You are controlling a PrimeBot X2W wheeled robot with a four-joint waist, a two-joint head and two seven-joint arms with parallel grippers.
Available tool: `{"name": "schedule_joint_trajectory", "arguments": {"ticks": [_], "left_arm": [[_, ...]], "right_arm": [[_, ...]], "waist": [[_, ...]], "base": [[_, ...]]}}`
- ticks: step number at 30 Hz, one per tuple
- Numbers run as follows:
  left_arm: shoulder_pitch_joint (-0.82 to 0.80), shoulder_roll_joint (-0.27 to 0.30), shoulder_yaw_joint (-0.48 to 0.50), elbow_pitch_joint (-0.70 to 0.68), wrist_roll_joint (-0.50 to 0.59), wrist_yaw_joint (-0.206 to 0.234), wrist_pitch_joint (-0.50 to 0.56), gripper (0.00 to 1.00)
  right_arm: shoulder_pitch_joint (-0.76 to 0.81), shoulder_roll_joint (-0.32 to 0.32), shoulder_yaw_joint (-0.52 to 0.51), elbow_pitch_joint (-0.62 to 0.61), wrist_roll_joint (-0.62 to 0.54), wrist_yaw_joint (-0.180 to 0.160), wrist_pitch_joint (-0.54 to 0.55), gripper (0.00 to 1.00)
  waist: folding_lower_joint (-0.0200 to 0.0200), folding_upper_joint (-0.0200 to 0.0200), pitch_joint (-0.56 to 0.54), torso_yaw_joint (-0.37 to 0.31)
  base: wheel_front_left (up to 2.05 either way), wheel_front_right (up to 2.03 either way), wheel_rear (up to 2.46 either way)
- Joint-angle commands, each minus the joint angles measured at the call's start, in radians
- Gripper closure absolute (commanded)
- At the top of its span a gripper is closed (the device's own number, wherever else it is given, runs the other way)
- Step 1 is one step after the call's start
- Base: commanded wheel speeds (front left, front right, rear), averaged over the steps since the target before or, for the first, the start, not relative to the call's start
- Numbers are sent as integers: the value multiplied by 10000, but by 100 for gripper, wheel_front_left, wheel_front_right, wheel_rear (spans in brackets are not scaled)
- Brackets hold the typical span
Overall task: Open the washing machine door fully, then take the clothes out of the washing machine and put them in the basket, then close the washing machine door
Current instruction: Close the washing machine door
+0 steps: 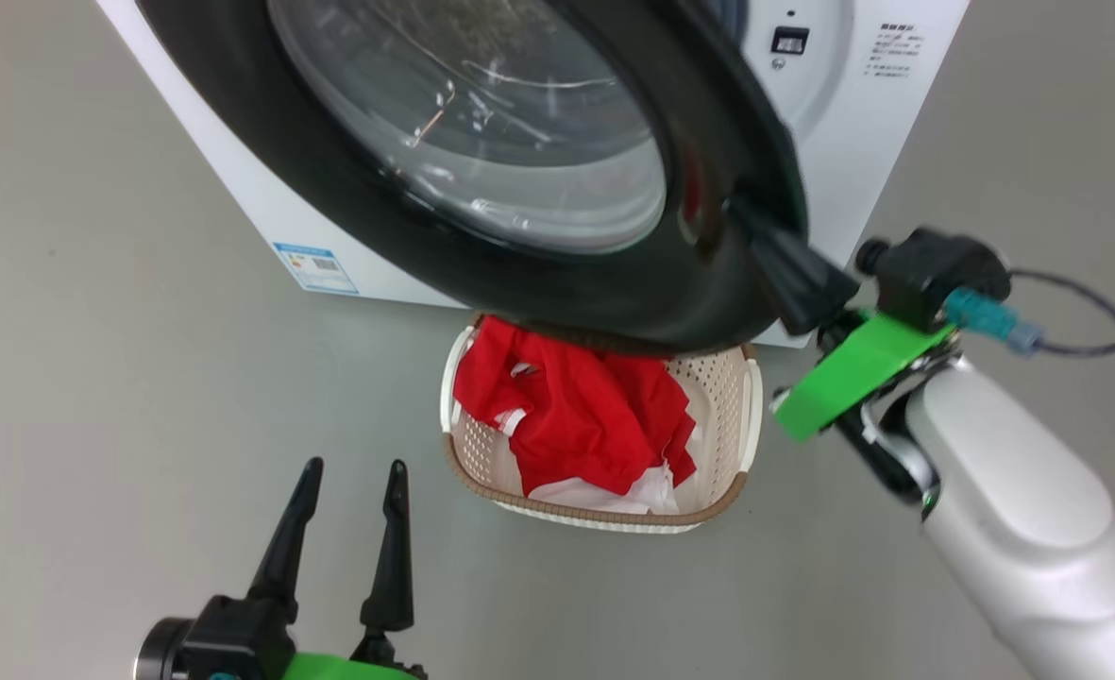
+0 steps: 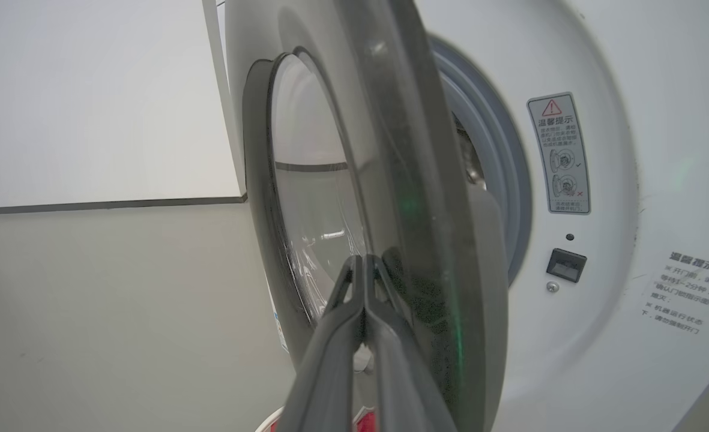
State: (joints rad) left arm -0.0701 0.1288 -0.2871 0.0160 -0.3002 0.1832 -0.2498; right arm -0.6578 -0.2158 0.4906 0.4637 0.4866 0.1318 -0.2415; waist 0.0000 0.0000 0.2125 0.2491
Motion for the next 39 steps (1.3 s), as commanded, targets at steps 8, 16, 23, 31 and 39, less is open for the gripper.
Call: {"name": "schedule_joint_trajectory", "arguments": {"ticks": [8,16,23,31,39], "left_arm": [[-694,-276,438,-293,361,-337,-119,0],[-1188,-673,479,-117,672,-764,-120,0],[-1342,-738,477,-49,758,-869,-120,0],[-1391,-768,530,42,833,-921,-120,0],[-1353,-777,541,236,931,-1000,-120,0]], "right_arm": [[-1589,-299,-220,610,511,-11,-182,100],[-3576,-840,-486,2045,786,-11,-201,100],[-3977,-1023,-1005,2329,663,-11,-201,100],[-3779,-883,-1171,2225,531,-11,-202,100],[-2398,-496,-1184,1023,547,-11,-202,100]], "waist": [[0,0,663,327],[0,0,1248,719],[0,0,1357,824],[0,0,1291,738],[0,0,1001,438]], "base": [[0,0,0],[0,0,0],[0,0,0],[0,0,0],[0,0,0]]}}
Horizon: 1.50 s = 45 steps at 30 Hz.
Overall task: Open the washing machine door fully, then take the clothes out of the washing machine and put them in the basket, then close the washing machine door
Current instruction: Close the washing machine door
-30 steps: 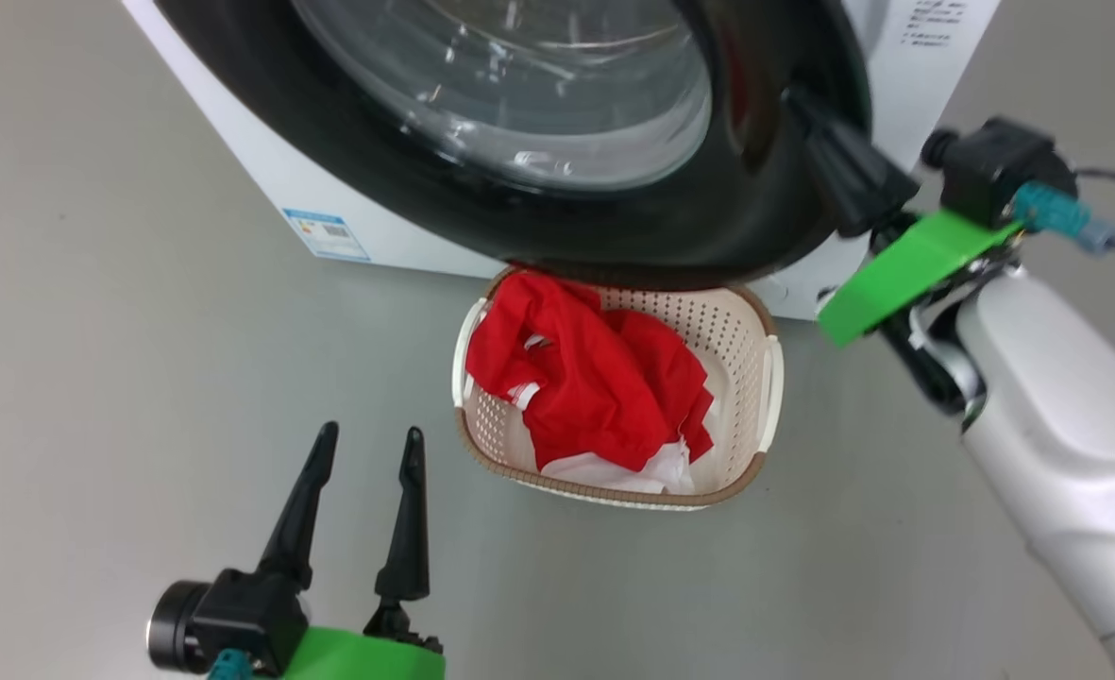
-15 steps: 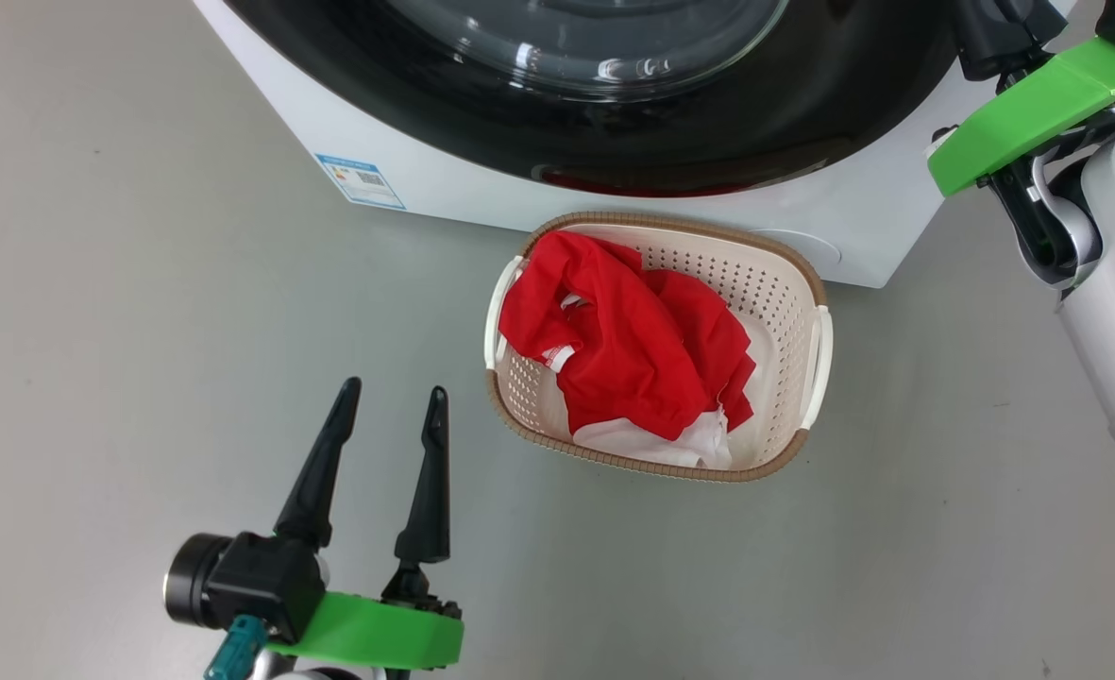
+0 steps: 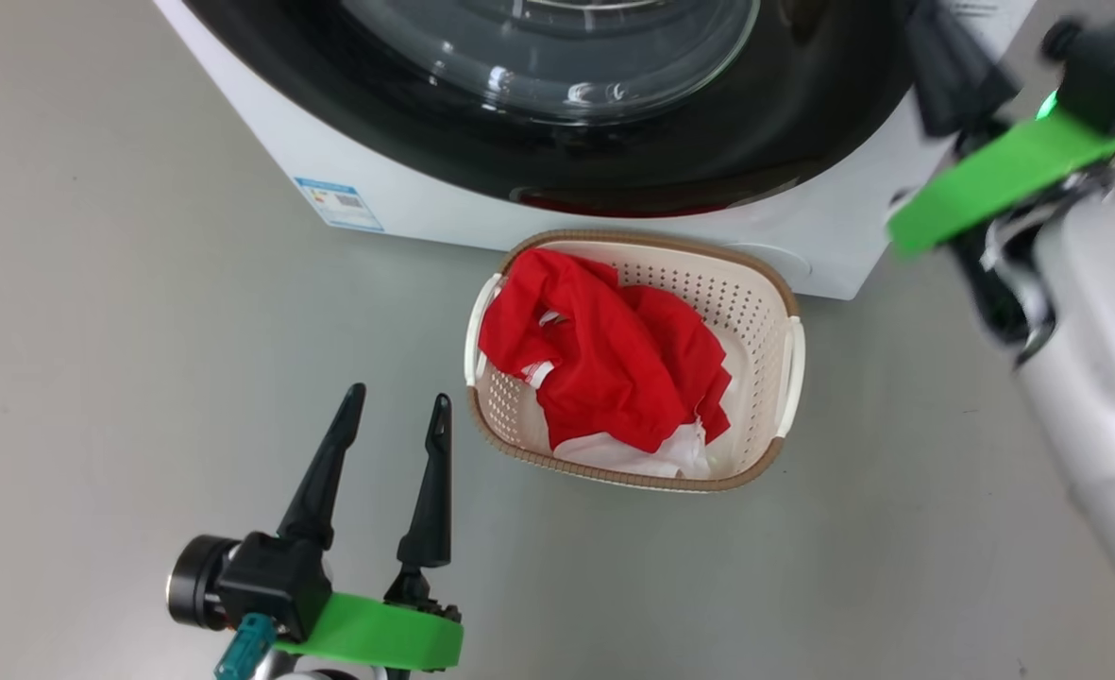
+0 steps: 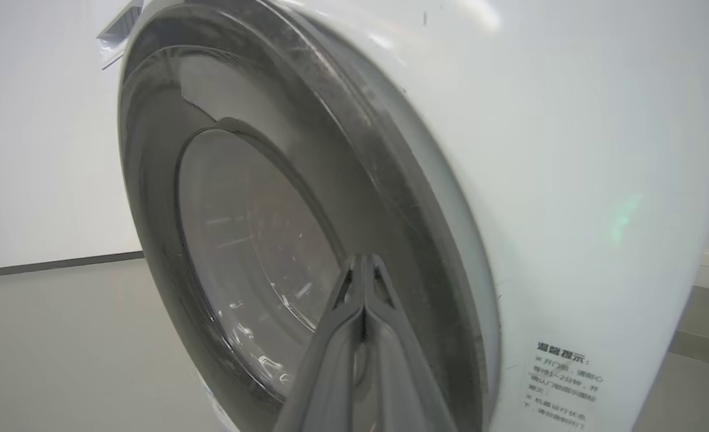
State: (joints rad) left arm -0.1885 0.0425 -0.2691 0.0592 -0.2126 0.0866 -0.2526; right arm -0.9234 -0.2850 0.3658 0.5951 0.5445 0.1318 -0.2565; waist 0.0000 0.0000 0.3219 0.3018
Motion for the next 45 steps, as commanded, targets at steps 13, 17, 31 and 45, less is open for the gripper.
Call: {"name": "schedule_joint_trajectory", "arguments": {"ticks": [13,17,31,45], "left_arm": [[85,154,473,264,224,-228,-91,0],[165,207,504,344,245,-238,-91,0],[846,578,484,826,119,-243,188,0],[1757,879,569,591,-114,-83,498,0]], "right_arm": [[3751,734,-1116,-2008,-1085,-11,-53,0],[4454,913,-1433,-2196,-1354,-11,-53,0],[7309,1761,-2469,-2676,-2141,-11,-53,0],[9283,2249,-3213,-3724,-2712,-11,95,0]], "waist": [[0,0,-1061,-743],[0,0,-1251,-881],[0,0,-2410,-1618],[0,0,-3278,-2116]], "base": [[0,0,0],[0,0,0],[0,0,0],[0,0,0]]}}
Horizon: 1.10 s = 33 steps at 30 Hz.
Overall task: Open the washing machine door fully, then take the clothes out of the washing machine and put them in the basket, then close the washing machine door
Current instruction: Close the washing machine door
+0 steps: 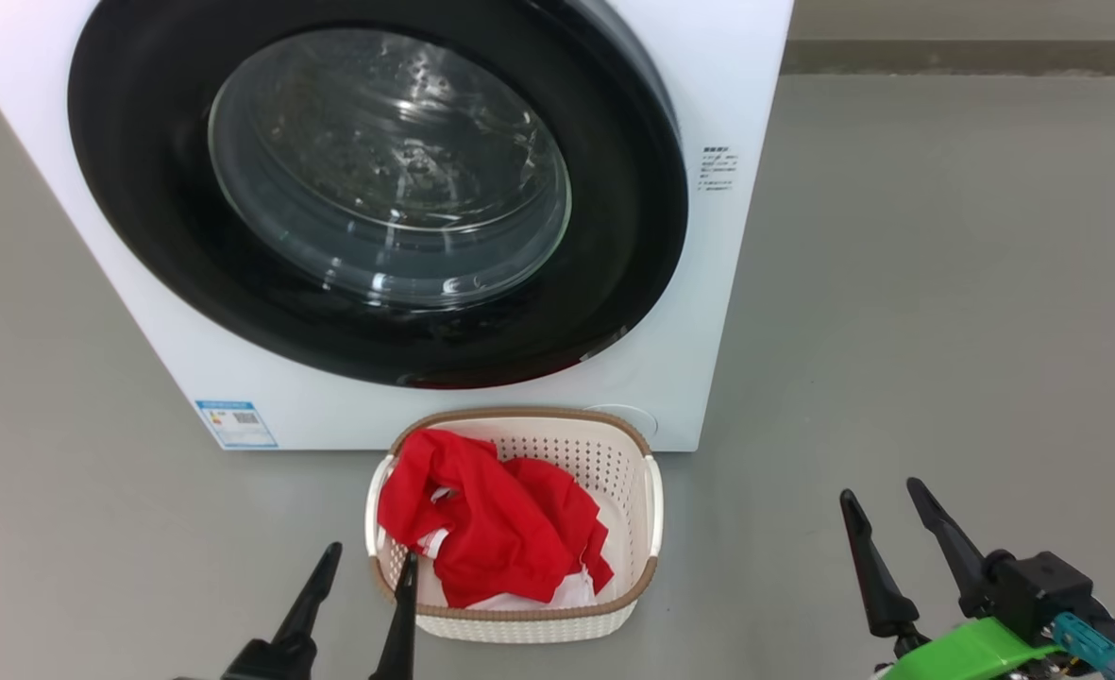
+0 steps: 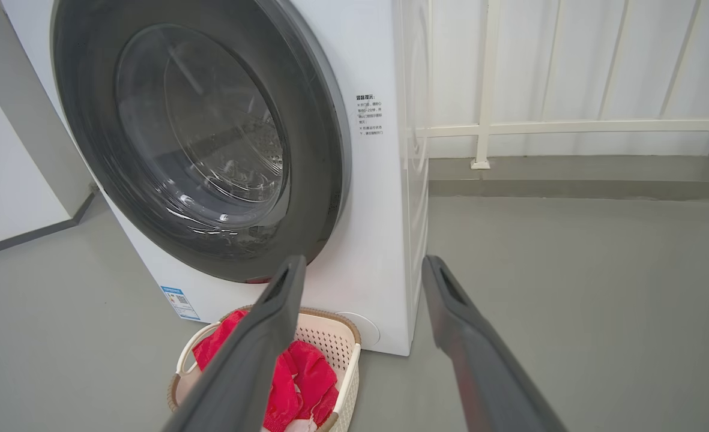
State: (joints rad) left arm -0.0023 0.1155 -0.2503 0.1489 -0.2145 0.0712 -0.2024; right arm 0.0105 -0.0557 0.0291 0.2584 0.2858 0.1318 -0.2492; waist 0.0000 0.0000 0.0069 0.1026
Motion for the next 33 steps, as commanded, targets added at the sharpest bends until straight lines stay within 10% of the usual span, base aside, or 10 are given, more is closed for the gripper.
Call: {"name": "schedule_joint_trajectory", "arguments": {"ticks": [1,33], "left_arm": [[-63,159,386,-334,-105,87,0,0],[321,328,302,-498,-323,388,31,0]], "right_arm": [[50,-28,94,-456,-155,-11,60,0],[1134,54,-379,-1528,-150,-11,535,0]], "waist": [[0,0,-157,-138],[0,0,-379,-382]], "base": [[0,0,0],[0,0,0]]}}
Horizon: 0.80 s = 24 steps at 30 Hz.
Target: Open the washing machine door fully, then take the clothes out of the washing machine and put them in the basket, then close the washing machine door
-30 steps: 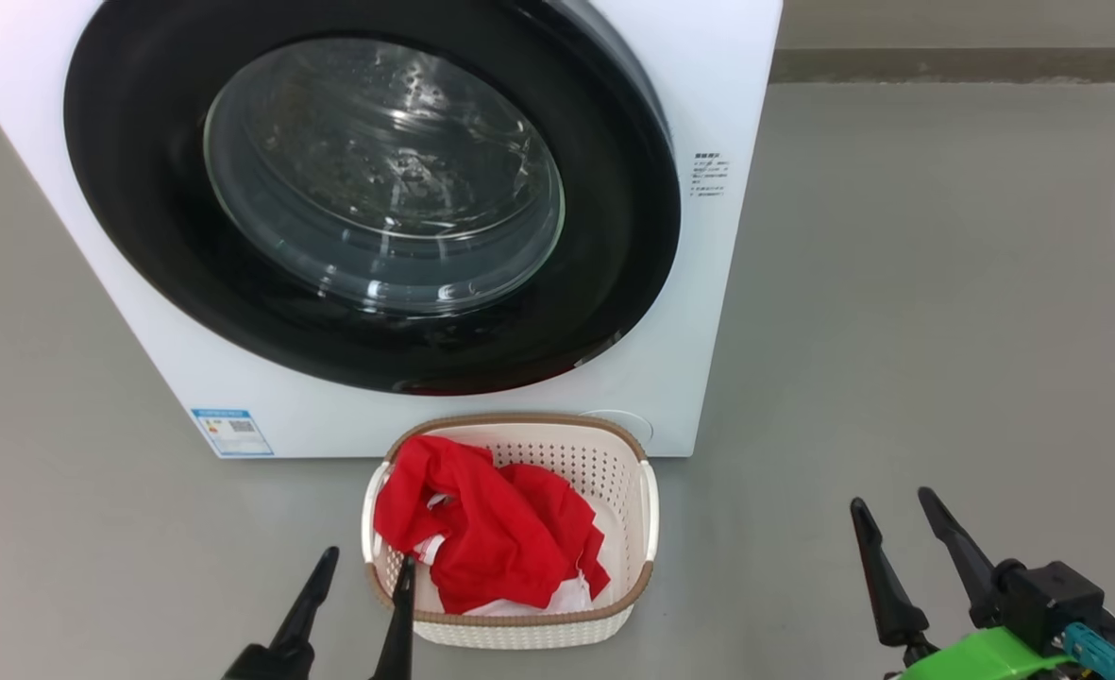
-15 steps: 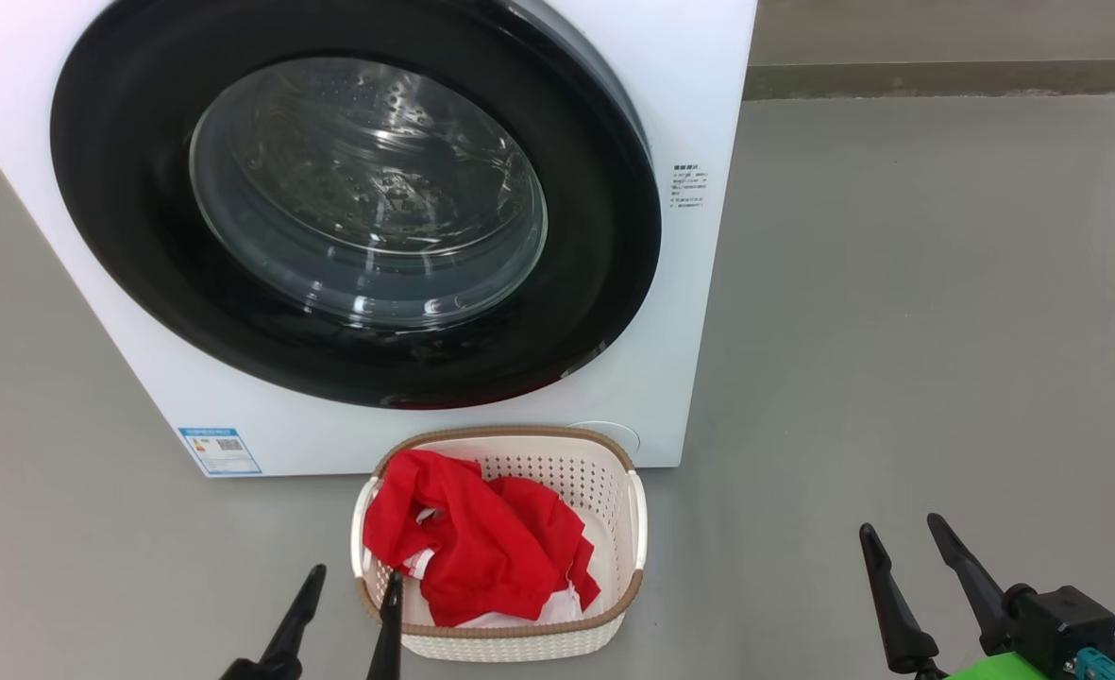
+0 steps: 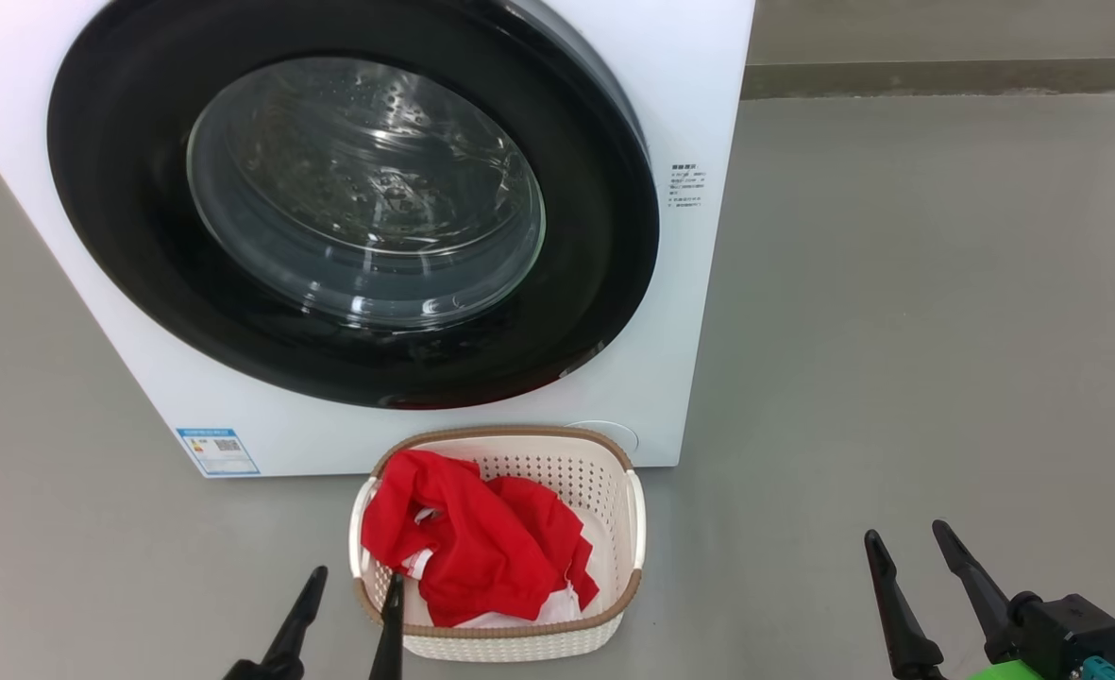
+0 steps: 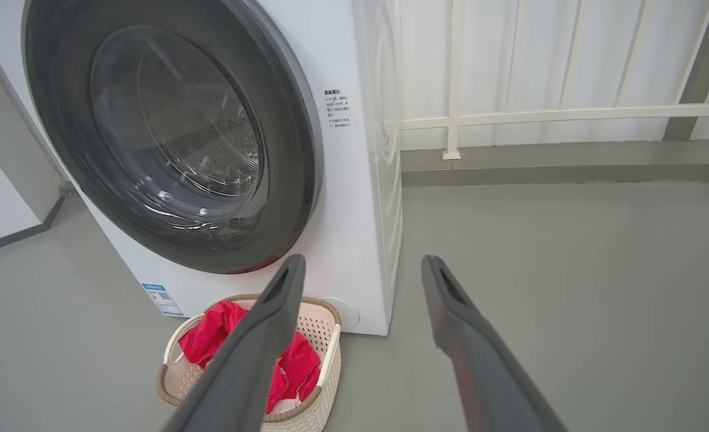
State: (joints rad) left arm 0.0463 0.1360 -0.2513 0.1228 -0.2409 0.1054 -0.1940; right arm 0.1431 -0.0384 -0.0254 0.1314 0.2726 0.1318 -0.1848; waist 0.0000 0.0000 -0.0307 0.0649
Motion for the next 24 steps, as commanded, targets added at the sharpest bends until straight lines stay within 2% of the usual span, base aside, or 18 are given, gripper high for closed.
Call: {"name": "schedule_joint_trajectory", "arguments": {"ticks": [1,14,15,19,24], "left_arm": [[-167,126,306,-230,-62,52,-62,0],[-274,139,217,-121,-161,78,-108,0],[2,-4,-84,128,-149,5,-13,100],[189,-139,-143,746,-161,2,4,100],[141,-154,-37,753,-604,-72,90,100]], "right_arm": [[-194,-119,165,-250,-18,-11,-107,0],[-204,-118,164,-257,-28,-11,-107,0],[2,10,-4,42,1,0,-10,100],[107,136,65,715,15,0,19,100],[37,114,56,710,459,0,96,100]], "waist": [[0,0,-4,-13],[0,0,29,-56],[0,0,27,-59],[0,0,30,-63],[8,0,35,-82]], "base": [[0,0,0],[0,0,0],[0,0,0],[0,0,0],[0,0,0]]}}
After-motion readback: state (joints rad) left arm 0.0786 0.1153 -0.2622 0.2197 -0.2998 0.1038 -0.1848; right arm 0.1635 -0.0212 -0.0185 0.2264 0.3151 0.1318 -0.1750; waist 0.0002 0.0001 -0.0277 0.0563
